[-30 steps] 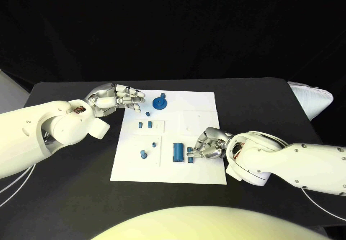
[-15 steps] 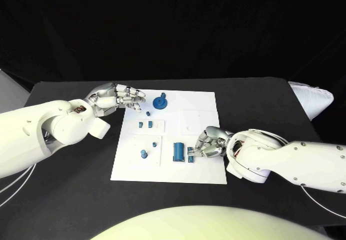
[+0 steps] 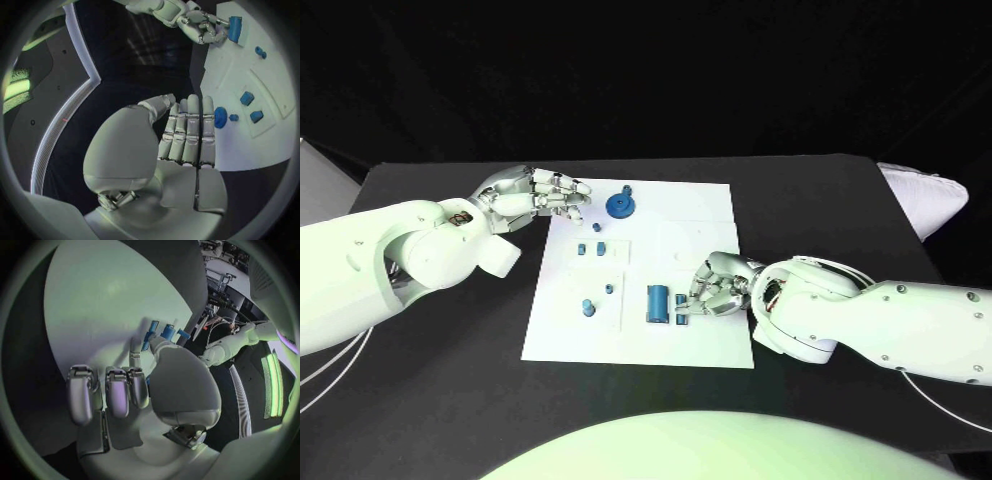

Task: Assemble the parts on the task board

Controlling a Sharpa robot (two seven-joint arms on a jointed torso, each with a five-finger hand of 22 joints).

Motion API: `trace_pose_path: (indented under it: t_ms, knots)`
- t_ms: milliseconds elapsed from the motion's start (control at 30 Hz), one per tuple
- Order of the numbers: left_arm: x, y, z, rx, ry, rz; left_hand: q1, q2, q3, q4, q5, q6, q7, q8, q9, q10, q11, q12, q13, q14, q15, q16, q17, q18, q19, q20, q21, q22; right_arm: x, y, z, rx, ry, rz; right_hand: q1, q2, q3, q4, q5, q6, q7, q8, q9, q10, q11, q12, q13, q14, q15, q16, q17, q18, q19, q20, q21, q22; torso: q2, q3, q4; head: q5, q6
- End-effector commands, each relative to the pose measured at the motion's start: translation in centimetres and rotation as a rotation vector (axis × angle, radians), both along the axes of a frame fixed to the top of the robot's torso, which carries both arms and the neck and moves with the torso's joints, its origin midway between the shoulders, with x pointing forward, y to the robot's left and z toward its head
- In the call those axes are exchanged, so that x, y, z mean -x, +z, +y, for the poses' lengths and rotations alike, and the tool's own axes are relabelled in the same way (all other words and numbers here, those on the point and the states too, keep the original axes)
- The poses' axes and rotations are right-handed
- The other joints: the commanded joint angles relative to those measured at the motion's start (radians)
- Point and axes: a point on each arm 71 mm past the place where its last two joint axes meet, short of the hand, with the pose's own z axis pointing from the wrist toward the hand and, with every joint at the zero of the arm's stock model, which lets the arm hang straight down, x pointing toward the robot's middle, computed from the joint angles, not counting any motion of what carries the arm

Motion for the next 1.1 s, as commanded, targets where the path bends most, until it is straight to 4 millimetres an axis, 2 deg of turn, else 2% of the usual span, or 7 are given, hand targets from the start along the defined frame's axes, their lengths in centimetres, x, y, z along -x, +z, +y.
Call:
trace_pose_path:
  t_ms: [33,333,600,700,933,1033,1100]
  knots:
    - [0.1,0.0,-0.2,0.011,-0.017,0.001,-0.006,0.008,-0.002,0.006,0.001,-0.001,0.006,-0.006,0.001,0.005,0.003,-0.006,0.001,-0.002,0.002,-0.003,0.001,0.012,0.009,0.001,-0.004,-0.001,0.2,-0.6,-0.4,0.035,0.005,-0.006,-0.001,0.005,-0.005,0.004,0.0,-0.004,-0.002,-0.006,-0.002,0.09,-0.006,-0.003,0.246,0.106,-0.009,0.004,0.263,-0.014,0.083,-0.007,-0.003,0.242,0.0,-0.0003,-0.0012,0.0,0.0]
    - [0.1,0.0,-0.3,0.012,-0.017,0.0,-0.006,0.008,-0.002,0.006,0.001,-0.001,0.006,-0.006,0.001,0.005,0.003,-0.006,0.001,-0.002,0.002,-0.003,0.001,0.012,0.009,0.001,-0.004,-0.001,0.1,-0.1,-0.9,-0.075,-0.044,-0.041,-0.006,0.001,-0.023,0.018,0.0,-0.023,0.005,-0.014,-0.006,0.086,-0.001,-0.012,0.242,0.106,-0.006,0.004,0.263,-0.01,0.079,-0.006,-0.02,0.237,-0.001,-0.0006,-0.001,0.0,0.006]
    - [0.0,0.0,-0.2,0.034,0.014,-0.011,-0.008,0.007,-0.003,0.008,0.0,-0.001,0.007,-0.006,0.002,0.005,0.003,-0.006,0.001,-0.002,0.002,-0.003,0.001,0.012,0.009,0.001,-0.006,-0.002,-0.6,1.3,-1.5,-0.31,-0.061,-0.081,-0.015,0.008,-0.099,0.023,0.004,-0.122,0.054,-0.087,-0.039,0.047,0.041,-0.089,0.209,0.106,0.03,0.004,0.263,0.011,0.045,0.022,-0.142,0.206,-0.006,-0.0031,-0.0042,-0.003,0.025]
    - [-0.2,-0.1,-0.1,0.052,0.037,-0.016,-0.008,0.007,-0.003,0.008,0.0,-0.001,0.007,-0.006,0.002,0.005,0.003,-0.006,0.001,-0.002,0.002,-0.003,0.001,0.012,0.009,0.001,-0.006,-0.002,-1.3,1.8,-2.0,-0.379,-0.069,-0.098,-0.021,0.017,-0.124,0.024,0.004,-0.128,0.059,-0.095,-0.043,0.037,0.046,-0.104,0.203,0.105,0.035,0.001,0.26,0.017,0.036,0.029,-0.174,0.197,-0.013,-0.0055,-0.0067,-0.004,0.032]
    - [-1.1,-0.3,0.1,0.102,0.124,-0.04,-0.01,0.006,-0.004,0.011,0.0,-0.001,0.007,-0.006,0.002,0.006,0.003,-0.007,0.002,-0.002,0.003,-0.003,0.002,0.012,0.01,0.002,-0.008,-0.003,-4.3,3.1,-4.1,-0.502,-0.129,-0.144,-0.002,0.049,-0.169,0.022,0.008,-0.141,0.067,-0.108,-0.047,-0.014,0.055,-0.192,0.163,0.081,0.043,-0.061,0.194,0.042,-0.007,0.04,-0.324,0.156,-0.039,-0.0141,-0.0127,0.0,0.069]
    - [-1.7,-0.4,0.4,0.131,0.186,-0.056,-0.011,0.006,-0.004,0.012,0.0,-0.001,0.006,-0.007,0.002,0.008,0.003,-0.006,0.002,-0.004,0.003,-0.004,0.002,0.011,0.01,0.002,-0.011,-0.005,-6.0,3.6,-5.3,-0.542,-0.177,-0.179,0.033,0.068,-0.174,0.019,0.013,-0.149,0.072,-0.113,-0.049,-0.045,0.059,-0.243,0.139,0.067,0.047,-0.094,0.161,0.054,-0.03,0.044,-0.404,0.131,-0.048,-0.0173,-0.0173,0.002,0.099]
    - [-2.1,-0.4,0.5,0.146,0.221,-0.068,-0.012,0.005,-0.003,0.015,0.0,-0.002,0.005,-0.007,0.003,0.011,0.002,-0.006,0.003,-0.01,0.004,-0.01,0.001,0.011,0.008,0.003,-0.019,-0.01,-7.1,3.9,-6.1,-0.565,-0.209,-0.202,0.075,0.084,-0.177,0.016,0.014,-0.158,0.078,-0.119,-0.051,-0.124,0.065,-0.372,0.074,0.028,0.052,-0.179,0.083,0.081,-0.083,0.049,-0.582,0.074,-0.051,-0.0187,-0.0191,0.003,0.121]
